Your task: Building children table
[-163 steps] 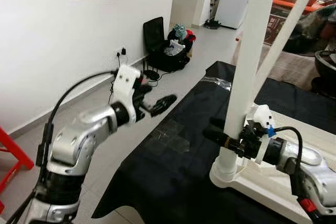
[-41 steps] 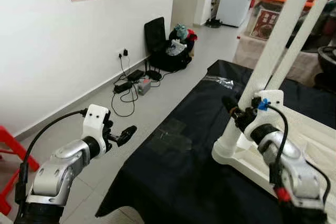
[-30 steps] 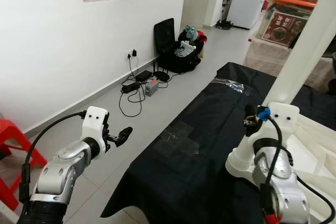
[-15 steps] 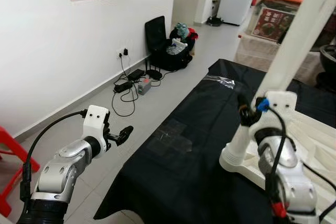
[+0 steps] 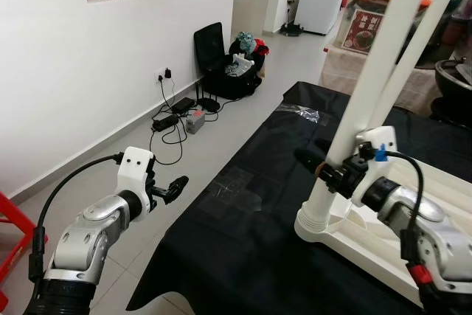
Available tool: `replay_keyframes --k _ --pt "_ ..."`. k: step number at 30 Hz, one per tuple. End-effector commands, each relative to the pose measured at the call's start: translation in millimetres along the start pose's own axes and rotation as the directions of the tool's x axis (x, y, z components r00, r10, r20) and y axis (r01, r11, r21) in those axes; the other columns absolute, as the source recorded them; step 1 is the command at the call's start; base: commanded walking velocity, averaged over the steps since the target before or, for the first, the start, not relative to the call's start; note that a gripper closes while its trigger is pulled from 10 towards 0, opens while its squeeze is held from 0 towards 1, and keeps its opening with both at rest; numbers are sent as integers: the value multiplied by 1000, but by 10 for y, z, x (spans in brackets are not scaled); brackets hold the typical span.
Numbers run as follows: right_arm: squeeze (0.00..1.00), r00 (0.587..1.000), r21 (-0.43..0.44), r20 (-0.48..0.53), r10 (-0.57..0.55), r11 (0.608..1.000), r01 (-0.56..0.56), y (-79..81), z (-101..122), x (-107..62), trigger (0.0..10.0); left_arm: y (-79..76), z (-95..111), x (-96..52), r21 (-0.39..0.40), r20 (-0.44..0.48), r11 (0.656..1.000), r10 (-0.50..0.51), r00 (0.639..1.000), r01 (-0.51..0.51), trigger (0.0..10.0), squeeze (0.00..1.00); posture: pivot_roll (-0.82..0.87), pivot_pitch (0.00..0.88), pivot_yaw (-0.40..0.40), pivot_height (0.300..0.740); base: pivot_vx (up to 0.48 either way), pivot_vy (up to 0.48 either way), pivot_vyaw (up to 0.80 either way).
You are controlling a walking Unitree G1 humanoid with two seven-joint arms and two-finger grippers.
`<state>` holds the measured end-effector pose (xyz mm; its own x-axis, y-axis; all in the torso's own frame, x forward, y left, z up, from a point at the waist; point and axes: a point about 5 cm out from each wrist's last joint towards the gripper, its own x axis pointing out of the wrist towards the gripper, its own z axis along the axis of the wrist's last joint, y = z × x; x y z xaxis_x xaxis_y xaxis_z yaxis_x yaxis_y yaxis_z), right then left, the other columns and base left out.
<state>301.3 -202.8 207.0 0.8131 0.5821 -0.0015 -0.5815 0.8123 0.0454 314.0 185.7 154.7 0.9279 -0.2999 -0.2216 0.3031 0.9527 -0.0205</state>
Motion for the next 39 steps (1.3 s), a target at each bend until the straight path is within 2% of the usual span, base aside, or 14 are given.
replay_keyframes --k 1,3,11,13,15,16,18,19,27,28,30,32,33,39 --pt "0 994 10 15 110 994 -110 113 25 103 2510 12 12 -1 13 -1 1000 2 1000 -2 10000 0 126 0 -113 740 0 0 0" --pt "0 996 10 25 87 996 -88 76 30 140 0 13 11 -6 15 -2 1000 4 1000 -4 10000 0 129 0 -116 740 0 0 0" --pt "0 986 -32 63 -156 987 159 -74 64 149 0 23 9 -21 18 0 1000 3 1000 -3 10000 0 115 0 -110 740 0 0 0" --pt "0 814 -132 -11 -581 807 575 -306 -68 13 0 7 -2 -8 15 -1 1000 1 1000 -1 10000 0 103 0 -106 740 0 0 0" --pt "0 814 -132 -11 -581 807 575 -306 -68 13 0 7 -2 -8 15 -1 1000 1 1000 -1 10000 0 103 0 -106 740 0 0 0" --pt "0 713 -188 -21 -700 704 685 -362 -125 -77 0 -3 -3 -1 11 -1 1000 0 1000 0 10000 0 103 0 -106 740 0 0 0" --pt "0 713 -188 -21 -700 704 685 -362 -125 -77 0 -3 -3 -1 11 -1 1000 0 1000 0 10000 0 103 0 -106 740 0 0 0" --pt "0 632 -209 -31 -774 624 753 -331 -217 -161 0 -17 -4 12 7 0 1000 1 1000 -1 10000 0 102 0 -100 740 0 0 0" --pt "0 644 -215 -94 -759 647 732 -65 -454 -123 431 -13 -23 34 1 -11 1000 14 1000 -14 10000 0 98 0 -100 740 0 0 0" --pt "0 639 -213 -88 -764 641 737 -61 -447 -117 10000 -13 -24 34 0 -12 1000 14 1000 -14 10000 0 99 0 -100 740 0 0 0" --pt "0 645 -187 -52 -762 642 743 -42 -386 -89 10000 -22 -29 33 -3 -11 1000 12 1000 -12 10000 0 99 0 -100 740 0 0 0" --pt "1000 683 -140 -17 -730 678 721 -10 -288 -30 10000 -30 -40 29 -7 -14 1000 7 1000 -7 10000 0 101 0 -100 740 0 0 0" --pt "0 797 -87 60 -601 792 604 51 -99 83 10000 -35 -50 25 -10 -17 1000 -2 1000 2 10000 0 99 0 -99 740 0 0 0" --pt "0 972 -55 151 -179 980 189 189 181 196 10000 -36 -40 35 -1 -16 1000 -16 1000 16 10000 0 105 0 -98 740 0 0 0"
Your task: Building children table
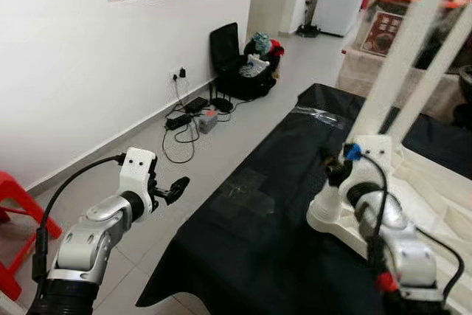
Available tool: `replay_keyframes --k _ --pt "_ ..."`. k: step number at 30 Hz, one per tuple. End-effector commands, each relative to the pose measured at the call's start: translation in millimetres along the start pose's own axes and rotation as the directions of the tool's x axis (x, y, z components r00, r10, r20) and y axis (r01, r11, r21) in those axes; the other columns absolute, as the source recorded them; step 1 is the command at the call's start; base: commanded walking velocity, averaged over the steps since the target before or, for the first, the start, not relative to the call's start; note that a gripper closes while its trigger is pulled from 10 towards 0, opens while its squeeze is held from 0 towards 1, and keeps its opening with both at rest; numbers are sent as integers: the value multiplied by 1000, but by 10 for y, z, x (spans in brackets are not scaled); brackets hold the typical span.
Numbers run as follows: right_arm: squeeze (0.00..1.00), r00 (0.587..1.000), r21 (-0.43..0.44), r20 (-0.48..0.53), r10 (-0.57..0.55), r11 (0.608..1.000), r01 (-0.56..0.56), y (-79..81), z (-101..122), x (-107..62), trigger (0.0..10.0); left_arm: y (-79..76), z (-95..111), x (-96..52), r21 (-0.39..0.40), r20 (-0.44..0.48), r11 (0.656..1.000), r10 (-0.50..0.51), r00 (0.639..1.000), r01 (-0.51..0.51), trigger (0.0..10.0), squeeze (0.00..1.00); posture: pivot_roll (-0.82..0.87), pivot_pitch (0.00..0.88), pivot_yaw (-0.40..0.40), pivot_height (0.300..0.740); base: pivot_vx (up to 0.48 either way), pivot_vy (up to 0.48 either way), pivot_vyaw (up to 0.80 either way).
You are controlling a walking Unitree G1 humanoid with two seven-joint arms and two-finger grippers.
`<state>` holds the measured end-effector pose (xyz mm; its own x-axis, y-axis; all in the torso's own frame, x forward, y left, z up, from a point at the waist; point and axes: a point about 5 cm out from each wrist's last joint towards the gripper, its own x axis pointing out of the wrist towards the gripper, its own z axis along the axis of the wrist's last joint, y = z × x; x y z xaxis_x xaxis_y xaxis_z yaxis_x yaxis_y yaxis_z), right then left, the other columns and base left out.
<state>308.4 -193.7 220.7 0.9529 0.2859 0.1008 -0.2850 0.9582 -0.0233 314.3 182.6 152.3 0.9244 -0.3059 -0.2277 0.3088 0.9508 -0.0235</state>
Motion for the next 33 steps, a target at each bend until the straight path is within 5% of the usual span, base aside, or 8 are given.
replay_keyframes --k 1,10,12,14,15,20,24,33 --pt "0 978 5 53 201 979 -202 177 90 29 10000 -8 -12 21 3 -8 1000 -11 1000 11 10000 0 105 0 -98 740 0 0 0" --pt "0 873 -13 -7 488 873 -488 86 147 158 10000 -7 10 17 16 0 1000 -13 1000 13 10000 0 136 0 -122 740 0 0 0" --pt "0 872 12 -8 490 872 -490 76 116 201 5804 -14 7 11 17 0 1000 -15 1000 15 10000 0 140 0 -124 740 0 0 0" --pt "0 876 26 -6 483 875 -483 75 101 223 5804 -18 6 7 17 0 1000 -17 1000 17 10000 0 140 0 -124 740 0 0 0" --pt "0 881 39 3 472 881 -472 73 87 243 0 -20 6 4 18 -1 1000 -18 1000 18 10000 0 145 0 -127 740 0 0 0" --pt "0 944 21 -49 327 945 -327 -4 0 299 0 -18 12 -1 22 -1 1000 -21 1000 21 10000 0 141 0 -121 740 0 0 0" --pt "0 884 -183 -149 -443 891 416 -514 -249 179 0 -34 8 20 15 -2 1000 -16 1000 16 10000 0 119 0 -109 740 0 0 0" --pt "0 843 -182 -172 -510 857 482 -153 -457 -56 0 -59 -13 37 2 -12 1000 -6 1000 6 10000 0 118 0 -108 740 0 0 0"
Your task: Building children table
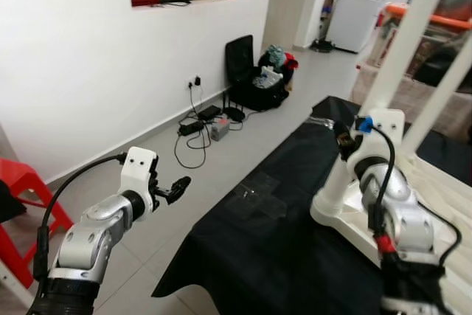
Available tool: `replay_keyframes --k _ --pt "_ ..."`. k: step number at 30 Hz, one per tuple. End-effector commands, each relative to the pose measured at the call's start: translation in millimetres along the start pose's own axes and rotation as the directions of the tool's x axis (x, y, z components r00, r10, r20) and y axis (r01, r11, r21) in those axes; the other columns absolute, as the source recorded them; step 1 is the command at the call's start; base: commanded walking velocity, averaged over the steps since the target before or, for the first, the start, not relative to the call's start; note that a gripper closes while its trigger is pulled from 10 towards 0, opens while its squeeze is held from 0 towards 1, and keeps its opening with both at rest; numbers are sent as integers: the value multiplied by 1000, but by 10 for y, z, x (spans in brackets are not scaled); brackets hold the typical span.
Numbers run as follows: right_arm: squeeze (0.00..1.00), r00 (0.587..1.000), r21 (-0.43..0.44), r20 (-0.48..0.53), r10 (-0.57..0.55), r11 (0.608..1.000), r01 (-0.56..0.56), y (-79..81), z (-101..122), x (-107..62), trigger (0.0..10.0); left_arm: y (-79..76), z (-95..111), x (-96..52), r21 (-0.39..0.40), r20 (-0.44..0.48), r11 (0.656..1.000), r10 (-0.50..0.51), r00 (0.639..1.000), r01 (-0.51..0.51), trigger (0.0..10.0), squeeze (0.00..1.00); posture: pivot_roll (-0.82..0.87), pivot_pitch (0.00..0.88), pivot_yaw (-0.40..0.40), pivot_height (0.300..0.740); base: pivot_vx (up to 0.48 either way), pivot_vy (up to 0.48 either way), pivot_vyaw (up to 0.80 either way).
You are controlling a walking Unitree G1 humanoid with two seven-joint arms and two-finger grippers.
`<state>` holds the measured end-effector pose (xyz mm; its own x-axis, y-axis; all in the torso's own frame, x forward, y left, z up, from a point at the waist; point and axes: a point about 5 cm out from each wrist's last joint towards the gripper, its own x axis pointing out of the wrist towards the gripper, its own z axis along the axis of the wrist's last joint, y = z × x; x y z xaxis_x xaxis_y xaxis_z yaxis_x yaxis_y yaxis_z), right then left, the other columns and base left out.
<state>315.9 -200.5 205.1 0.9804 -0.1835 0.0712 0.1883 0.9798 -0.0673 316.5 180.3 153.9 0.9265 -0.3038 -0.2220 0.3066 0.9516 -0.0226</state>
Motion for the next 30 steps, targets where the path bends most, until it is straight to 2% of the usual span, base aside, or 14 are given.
replay_keyframes --k 1,3,4,7,8,11,12,15,16,17,19,22,27,30 --pt "0 987 -88 -150 -52 995 39 -64 -309 -46 0 -43 -36 14 2 -18 1000 -9 1000 9 10000 0 118 0 -108 740 0 0 0" --pt "0 987 -88 -150 -52 995 39 -64 -309 -46 0 -43 -36 14 2 -18 1000 -9 1000 9 10000 0 118 0 -108 740 0 0 0" --pt "0 986 -65 -166 1 998 -12 37 -333 -59 10000 -46 -34 16 2 -19 1000 -11 1000 11 10000 0 112 0 -98 740 0 0 0" --pt "0 984 -40 -160 73 996 -81 124 -312 -55 10000 -46 -36 18 -1 -20 1000 -14 1000 14 10000 0 111 0 -97 740 0 0 0" --pt "969 983 -29 -134 125 991 -130 163 -252 -26 10000 -46 -38 19 -3 -22 1000 -16 1000 16 10000 0 111 0 -99 740 0 0 0" --pt "902 956 45 -67 285 958 -283 218 -54 42 10000 -44 -43 20 -6 -25 1000 -20 999 20 10000 0 112 0 -102 740 0 0 0" --pt "0 913 83 -16 409 910 -406 253 80 48 10000 -47 -47 21 -8 -26 1000 -24 999 24 10000 0 108 0 -101 740 0 0 0" --pt "0 876 103 18 483 870 -482 282 168 29 10000 -49 -49 21 -10 -26 1000 -26 999 26 10000 0 108 0 -101 740 0 0 0" --pt "0 808 114 60 586 800 -589 312 275 -23 10000 -60 -53 23 -13 -27 999 -32 999 31 10000 0 109 0 -102 740 0 0 0" --pt "0 671 76 115 733 667 -741 330 413 -167 10000 -83 -57 25 -14 -28 999 -40 999 40 10000 0 109 0 -102 740 0 0 0" --pt "0 671 76 115 733 667 -741 330 413 -167 10000 -83 -57 25 -14 -28 999 -40 999 40 10000 0 109 0 -102 740 0 0 0" --pt "0 390 -13 158 907 397 -918 327 624 -399 10000 -131 -58 27 -15 -25 998 -57 998 56 10000 0 116 0 -112 740 0 0 0" --pt "0 262 -19 155 953 268 -963 357 633 -464 10000 -144 -58 21 -12 -26 998 -64 998 64 10000 0 124 0 -115 740 0 0 0" --pt "0 274 -6 131 953 277 -961 395 575 -388 10000 -155 -56 19 -9 -26 998 -70 997 70 10000 0 129 0 -117 740 0 0 0"
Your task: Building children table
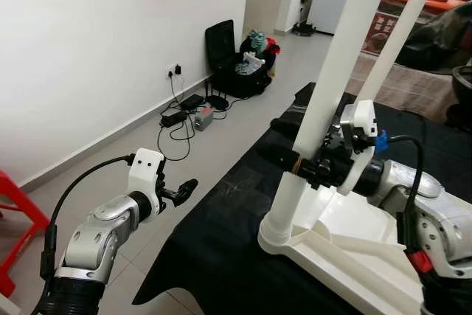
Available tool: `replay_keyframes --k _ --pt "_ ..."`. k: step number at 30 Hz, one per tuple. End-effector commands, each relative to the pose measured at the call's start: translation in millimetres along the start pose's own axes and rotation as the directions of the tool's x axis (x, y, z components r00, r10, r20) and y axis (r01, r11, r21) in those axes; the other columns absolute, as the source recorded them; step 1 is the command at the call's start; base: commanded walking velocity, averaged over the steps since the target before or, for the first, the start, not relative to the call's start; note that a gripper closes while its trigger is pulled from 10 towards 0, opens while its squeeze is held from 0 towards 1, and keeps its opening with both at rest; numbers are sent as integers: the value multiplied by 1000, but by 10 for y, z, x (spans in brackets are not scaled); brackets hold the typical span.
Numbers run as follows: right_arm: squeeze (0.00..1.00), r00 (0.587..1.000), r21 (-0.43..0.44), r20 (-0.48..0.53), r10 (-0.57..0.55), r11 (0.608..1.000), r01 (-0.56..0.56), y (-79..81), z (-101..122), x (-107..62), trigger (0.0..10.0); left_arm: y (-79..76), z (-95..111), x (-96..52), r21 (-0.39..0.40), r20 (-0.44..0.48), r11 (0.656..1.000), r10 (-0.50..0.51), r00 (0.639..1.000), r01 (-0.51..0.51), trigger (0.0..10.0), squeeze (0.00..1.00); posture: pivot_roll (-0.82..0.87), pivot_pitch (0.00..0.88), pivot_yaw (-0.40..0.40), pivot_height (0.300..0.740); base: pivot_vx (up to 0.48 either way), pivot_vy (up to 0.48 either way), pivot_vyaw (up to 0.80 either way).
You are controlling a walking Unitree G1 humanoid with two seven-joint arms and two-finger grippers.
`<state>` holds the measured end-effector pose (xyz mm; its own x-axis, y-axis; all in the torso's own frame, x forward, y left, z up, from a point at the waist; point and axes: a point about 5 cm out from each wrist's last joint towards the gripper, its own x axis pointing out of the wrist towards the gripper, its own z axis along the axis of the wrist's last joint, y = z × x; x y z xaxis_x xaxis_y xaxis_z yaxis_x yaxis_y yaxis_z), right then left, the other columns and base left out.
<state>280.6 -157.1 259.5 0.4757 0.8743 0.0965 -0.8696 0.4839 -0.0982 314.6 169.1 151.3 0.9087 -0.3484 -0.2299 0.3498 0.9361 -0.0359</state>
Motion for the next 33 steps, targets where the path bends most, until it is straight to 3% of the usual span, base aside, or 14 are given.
replay_keyframes --k 1,2,3,10,13,20,22,26,27,28,29,30,31,33 --pt "0 1000 19 -8 11 1000 -11 -27 -55 96 10000 -48 -31 -3 -4 -16 1000 -23 1000 23 10000 0 131 0 -119 740 0 0 0" --pt "0 1000 19 -8 11 1000 -11 -27 -55 96 10000 -48 -31 -3 -4 -16 1000 -23 1000 23 10000 0 131 0 -119 740 0 0 0" --pt "0 998 42 2 -56 998 56 -117 -66 120 0 -50 -30 -5 -2 -16 1000 -23 1000 23 10000 0 132 0 -119 740 0 0 0" --pt "0 962 60 -39 -271 960 273 -341 -142 107 0 -52 -36 -12 2 -18 1000 -21 1000 21 10000 0 127 0 -117 740 0 0 0" --pt "0 675 -88 -182 -715 696 713 -669 -368 -135 0 -67 -36 1 1 -17 1000 -24 1000 24 10000 0 113 0 -112 740 0 0 0" --pt "0 330 -160 -218 -918 367 916 -752 -570 -500 0 -63 -29 19 -4 -11 1000 -7 1000 7 10000 0 103 0 -106 740 0 0 0" --pt "0 145 -181 -254 -956 194 964 -581 -802 -693 0 -61 -35 35 -13 -13 1000 8 1000 -8 10000 0 98 0 -103 740 0 0 0" --pt "0 174 -179 -312 -934 238 955 -382 -969 -594 902 -79 -44 47 -18 -16 1000 4 1000 -4 10000 0 90 0 -96 740 0 0 0" --pt "0 212 -170 -318 -924 275 946 -341 -982 -519 10000 -80 -45 55 -17 -18 1000 2 1000 -2 10000 0 89 0 -94 740 0 0 0" --pt "0 212 -170 -318 -924 275 946 -341 -982 -519 10000 -80 -45 55 -17 -18 1000 2 1000 -2 10000 0 89 0 -94 740 0 0 0" --pt "627 262 -165 -301 -917 321 933 -344 -941 -451 10000 -72 -41 61 -16 -18 1000 1 1000 -1 10000 0 88 0 -94 740 0 0 0" --pt "627 262 -165 -301 -917 321 933 -344 -941 -451 10000 -72 -41 61 -16 -18 1000 1 1000 -1 10000 0 88 0 -94 740 0 0 0" --pt "1000 306 -136 -273 -912 351 926 -377 -874 -384 10000 -61 -36 66 -14 -18 1000 1 1000 -2 10000 0 89 0 -94 740 0 0 0" --pt "1000 329 -115 -251 -910 366 923 -402 -825 -347 10000 -53 -33 68 -14 -18 1000 2 1000 -2 10000 0 89 0 -94 740 0 0 0"
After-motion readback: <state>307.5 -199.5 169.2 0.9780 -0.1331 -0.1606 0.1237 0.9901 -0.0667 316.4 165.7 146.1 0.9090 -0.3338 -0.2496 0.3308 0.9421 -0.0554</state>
